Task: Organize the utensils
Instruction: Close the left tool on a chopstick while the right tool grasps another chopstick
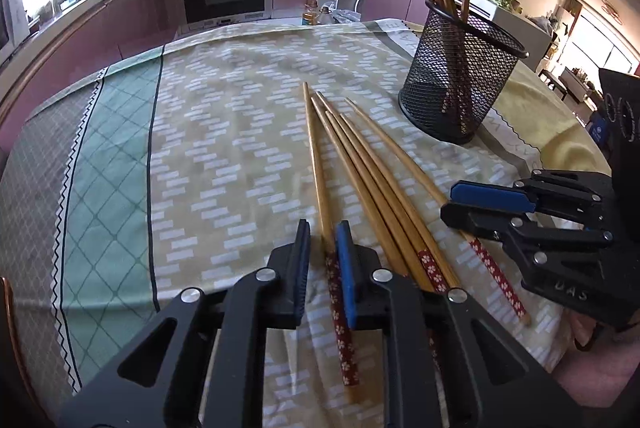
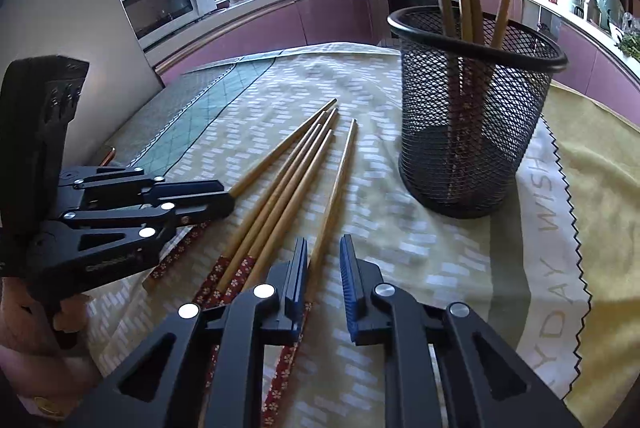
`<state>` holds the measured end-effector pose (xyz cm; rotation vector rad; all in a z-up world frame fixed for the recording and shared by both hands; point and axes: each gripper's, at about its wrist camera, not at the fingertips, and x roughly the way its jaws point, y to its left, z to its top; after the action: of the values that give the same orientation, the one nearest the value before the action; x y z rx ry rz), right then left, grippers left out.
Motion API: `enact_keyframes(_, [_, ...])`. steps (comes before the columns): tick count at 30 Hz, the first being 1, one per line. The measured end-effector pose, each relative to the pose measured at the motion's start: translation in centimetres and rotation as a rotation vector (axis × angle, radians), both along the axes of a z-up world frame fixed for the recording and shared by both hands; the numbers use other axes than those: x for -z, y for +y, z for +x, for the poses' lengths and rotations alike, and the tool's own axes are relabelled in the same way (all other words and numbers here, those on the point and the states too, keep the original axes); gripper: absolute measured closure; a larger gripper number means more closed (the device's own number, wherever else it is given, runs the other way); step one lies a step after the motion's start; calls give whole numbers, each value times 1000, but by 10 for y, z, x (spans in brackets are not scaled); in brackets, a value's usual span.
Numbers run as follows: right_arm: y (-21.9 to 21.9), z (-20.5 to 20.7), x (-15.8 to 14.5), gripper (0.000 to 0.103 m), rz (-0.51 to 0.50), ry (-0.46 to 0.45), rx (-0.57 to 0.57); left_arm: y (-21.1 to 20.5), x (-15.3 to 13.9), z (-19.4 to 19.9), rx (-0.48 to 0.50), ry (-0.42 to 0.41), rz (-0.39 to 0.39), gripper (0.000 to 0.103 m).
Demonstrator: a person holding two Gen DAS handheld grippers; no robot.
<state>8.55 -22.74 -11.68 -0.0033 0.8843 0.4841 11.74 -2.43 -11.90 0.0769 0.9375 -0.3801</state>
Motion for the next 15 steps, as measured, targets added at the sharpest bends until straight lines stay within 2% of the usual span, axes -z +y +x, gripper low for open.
enact_keyframes(6, [5, 9, -1, 88, -27, -5, 11, -7, -1, 10, 10, -12, 35, 83])
enact_keyframes(13, [11, 26, -1, 88, -28, 8, 14, -20, 0, 34, 15, -19, 71, 84])
enact_keyframes(15, [12, 27, -1, 91, -29, 9, 17, -22, 0, 39, 8, -21, 73, 88])
